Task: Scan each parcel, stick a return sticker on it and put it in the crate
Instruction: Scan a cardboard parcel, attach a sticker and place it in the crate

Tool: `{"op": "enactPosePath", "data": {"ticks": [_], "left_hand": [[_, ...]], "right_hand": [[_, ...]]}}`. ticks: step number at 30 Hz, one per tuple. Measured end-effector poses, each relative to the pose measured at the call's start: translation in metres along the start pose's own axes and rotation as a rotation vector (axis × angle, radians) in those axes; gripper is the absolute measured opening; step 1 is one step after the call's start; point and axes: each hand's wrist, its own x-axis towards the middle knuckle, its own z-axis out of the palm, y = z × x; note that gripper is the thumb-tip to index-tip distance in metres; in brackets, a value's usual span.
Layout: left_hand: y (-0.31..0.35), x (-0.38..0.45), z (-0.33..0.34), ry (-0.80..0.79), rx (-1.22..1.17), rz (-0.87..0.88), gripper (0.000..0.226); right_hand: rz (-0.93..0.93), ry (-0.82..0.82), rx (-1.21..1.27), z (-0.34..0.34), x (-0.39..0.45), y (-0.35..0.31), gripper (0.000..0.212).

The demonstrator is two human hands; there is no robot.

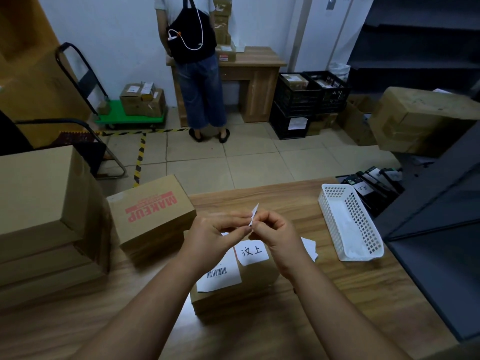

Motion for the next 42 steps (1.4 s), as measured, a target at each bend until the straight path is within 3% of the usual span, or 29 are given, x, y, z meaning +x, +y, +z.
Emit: {"op": "enactPosePath", "data": {"ticks": [5,11,18,23,29,38,42], "left_hand": [[0.004,0.001,0.012,0.044,-0.053,-0.038,0.018],[0.024,0.013,0.044,0.102,0.075,0.010,0.023],[0.052,0.039,0.115,0.144,0.095,0.022,0.018],[0.071,0.058,0.169,0.134,0.059,-0.025,0.018],[0.082,0.077,0.215,0.097,0.068,-0.046,0.019],[0.089,0.094,0.241,0.034,0.074,-0.051,0.023],[0.092,0.098,0.244,0.002,0.083,-0.068,0.021]], "right_hand": [[0.018,-0.023,0.058,-0.013,-0.002,0.002,0.009],[0.040,-0.024,0.151,-0.046,0.001,-0.002,0.003],[0.029,-0.052,0.235,-0.122,0.009,-0.010,0.010],[0.031,-0.085,0.222,-0.182,0.011,-0.018,0.035],[0.036,-0.059,0.204,-0.236,0.015,-0.014,0.019],[-0.010,-0.036,0.190,-0.269,0.022,-0.009,0.025],[-0.017,-0.015,0.165,-0.273,0.023,-0.010,0.017]]}}
